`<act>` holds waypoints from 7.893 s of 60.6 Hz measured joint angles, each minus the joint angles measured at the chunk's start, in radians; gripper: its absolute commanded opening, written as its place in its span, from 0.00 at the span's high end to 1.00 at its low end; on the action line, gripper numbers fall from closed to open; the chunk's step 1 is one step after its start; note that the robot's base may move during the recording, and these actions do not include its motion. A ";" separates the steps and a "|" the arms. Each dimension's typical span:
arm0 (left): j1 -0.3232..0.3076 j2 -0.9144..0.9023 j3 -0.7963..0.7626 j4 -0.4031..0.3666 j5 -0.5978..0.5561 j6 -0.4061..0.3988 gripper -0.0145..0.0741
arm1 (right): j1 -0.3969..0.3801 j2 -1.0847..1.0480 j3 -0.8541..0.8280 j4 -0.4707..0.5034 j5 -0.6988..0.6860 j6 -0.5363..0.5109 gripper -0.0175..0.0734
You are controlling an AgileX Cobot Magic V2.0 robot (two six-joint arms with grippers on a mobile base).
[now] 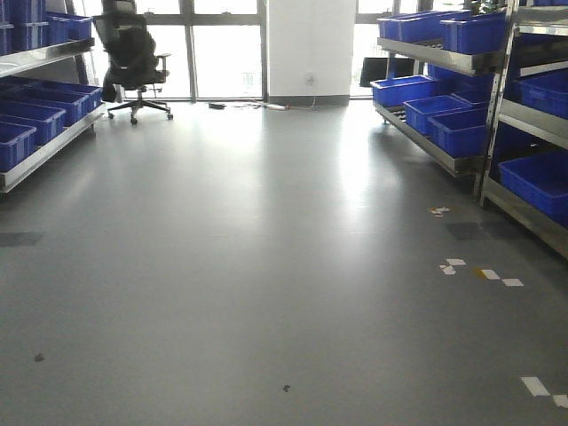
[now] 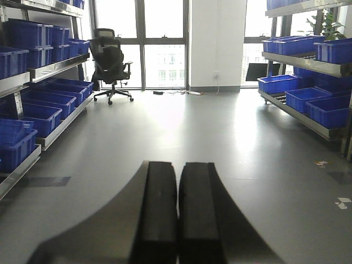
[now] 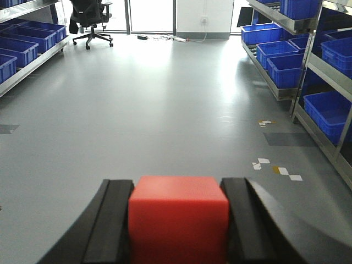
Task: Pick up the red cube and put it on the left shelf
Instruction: 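Drive the base across the room to the rack of blue bins, then position the right gripper with the cube over a blue bin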
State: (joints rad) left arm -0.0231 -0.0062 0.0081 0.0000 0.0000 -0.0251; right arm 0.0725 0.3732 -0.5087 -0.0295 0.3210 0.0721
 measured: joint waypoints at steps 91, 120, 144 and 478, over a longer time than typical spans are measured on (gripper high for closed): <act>0.000 0.000 0.000 0.000 0.000 0.000 0.72 | 0.000 0.000 0.000 0.000 0.000 0.000 0.75; 0.000 0.000 0.000 0.000 0.000 0.000 0.72 | 0.000 0.000 0.000 0.000 0.000 0.000 0.75; 0.000 0.000 0.000 0.000 0.000 0.000 0.72 | 0.000 0.000 0.000 0.000 0.000 0.000 0.75; 0.000 0.000 0.000 0.000 0.000 0.000 0.72 | 0.165 0.947 -0.524 0.006 -0.104 0.000 0.16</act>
State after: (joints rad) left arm -0.0231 -0.0062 0.0081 0.0000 0.0000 -0.0251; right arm 0.2378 1.3202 -1.0331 -0.0237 0.2173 0.0721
